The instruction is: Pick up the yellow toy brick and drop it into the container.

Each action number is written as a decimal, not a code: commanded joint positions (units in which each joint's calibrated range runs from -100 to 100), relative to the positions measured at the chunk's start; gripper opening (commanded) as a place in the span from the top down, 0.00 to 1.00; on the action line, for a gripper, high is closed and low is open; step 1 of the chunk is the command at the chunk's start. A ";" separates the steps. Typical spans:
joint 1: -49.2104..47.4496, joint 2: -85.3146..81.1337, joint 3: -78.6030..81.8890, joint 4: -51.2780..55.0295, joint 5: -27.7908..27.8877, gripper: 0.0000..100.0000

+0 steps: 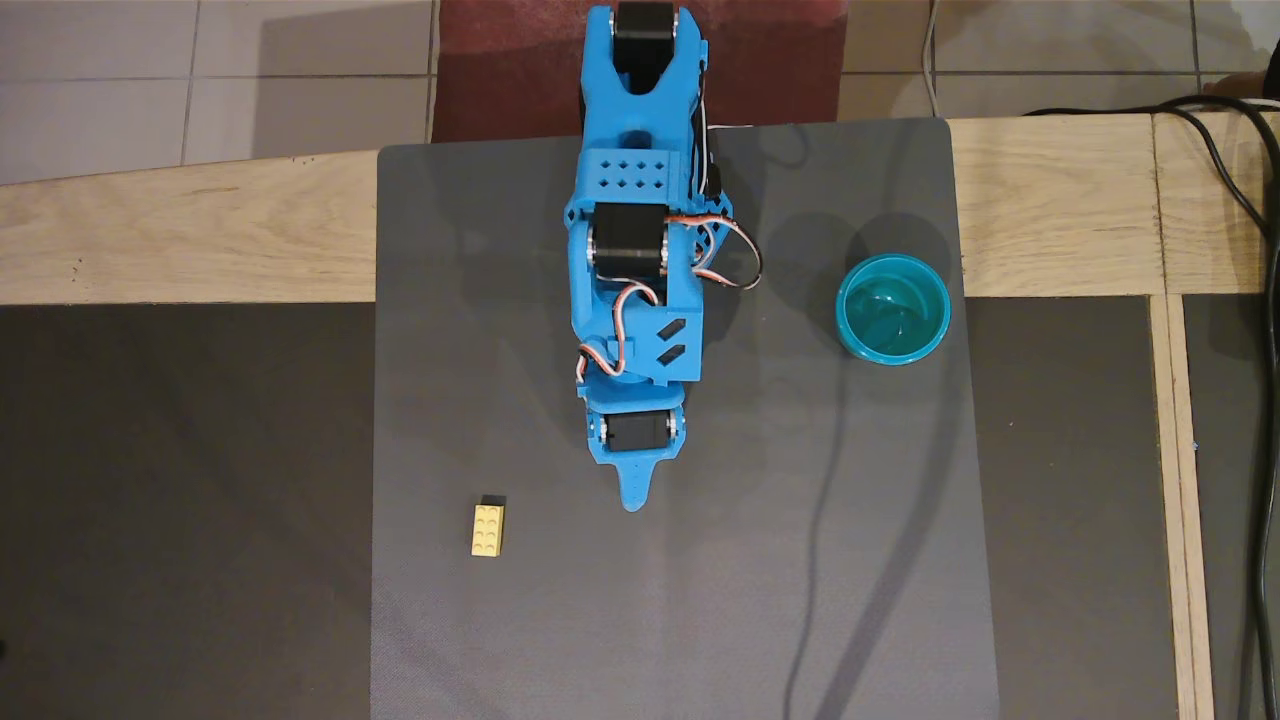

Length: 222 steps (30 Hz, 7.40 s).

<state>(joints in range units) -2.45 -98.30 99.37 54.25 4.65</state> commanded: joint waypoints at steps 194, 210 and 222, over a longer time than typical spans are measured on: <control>26.55 101.50 -52.34 -25.59 64.87 1.00; 20.98 93.24 -54.87 -20.62 56.66 1.00; 4.42 82.62 -79.06 19.37 44.90 1.00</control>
<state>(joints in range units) 5.57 -13.13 26.87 66.92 51.35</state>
